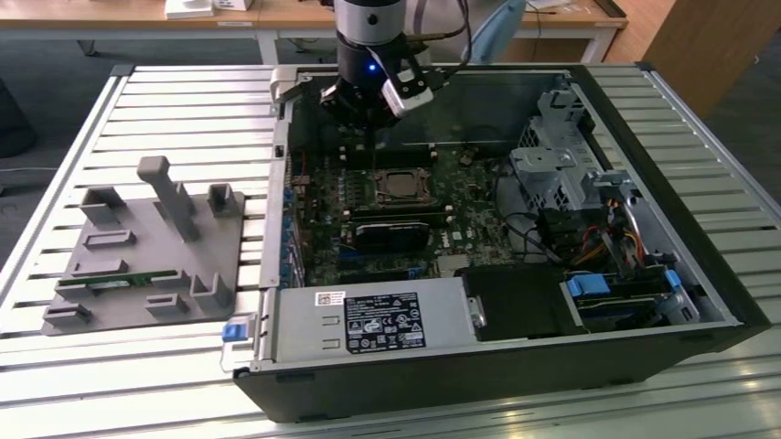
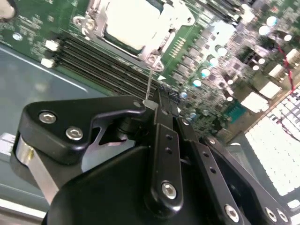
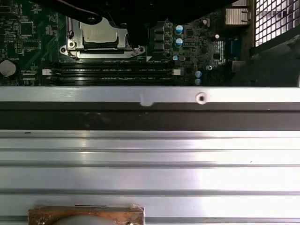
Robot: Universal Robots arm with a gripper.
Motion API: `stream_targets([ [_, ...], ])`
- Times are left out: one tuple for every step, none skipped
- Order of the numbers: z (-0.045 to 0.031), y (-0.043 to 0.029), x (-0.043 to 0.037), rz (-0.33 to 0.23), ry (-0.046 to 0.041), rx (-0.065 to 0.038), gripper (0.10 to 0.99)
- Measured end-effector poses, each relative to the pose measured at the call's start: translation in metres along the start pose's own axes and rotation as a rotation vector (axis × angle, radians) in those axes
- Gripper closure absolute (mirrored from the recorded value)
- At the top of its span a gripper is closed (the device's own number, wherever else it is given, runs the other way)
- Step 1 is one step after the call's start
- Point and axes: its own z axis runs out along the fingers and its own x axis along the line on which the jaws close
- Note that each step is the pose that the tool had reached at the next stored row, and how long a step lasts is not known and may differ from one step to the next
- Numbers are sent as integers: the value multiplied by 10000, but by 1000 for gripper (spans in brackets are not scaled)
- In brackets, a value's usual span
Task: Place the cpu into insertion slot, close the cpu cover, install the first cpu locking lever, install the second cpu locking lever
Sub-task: 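Install the first cpu locking lever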
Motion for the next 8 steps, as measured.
stream_targets([
  [1,2,-39,0,11,1,980],
  [3,3,-76,1,22,1,980],
  [5,5,-115,3,34,1,980],
  [7,8,-156,2,47,1,980],
  [10,11,-200,5,63,2,980],
  [14,12,-240,5,78,2,980],
  [17,13,-273,6,91,2,980],
  [19,13,-285,6,95,1,980],
])
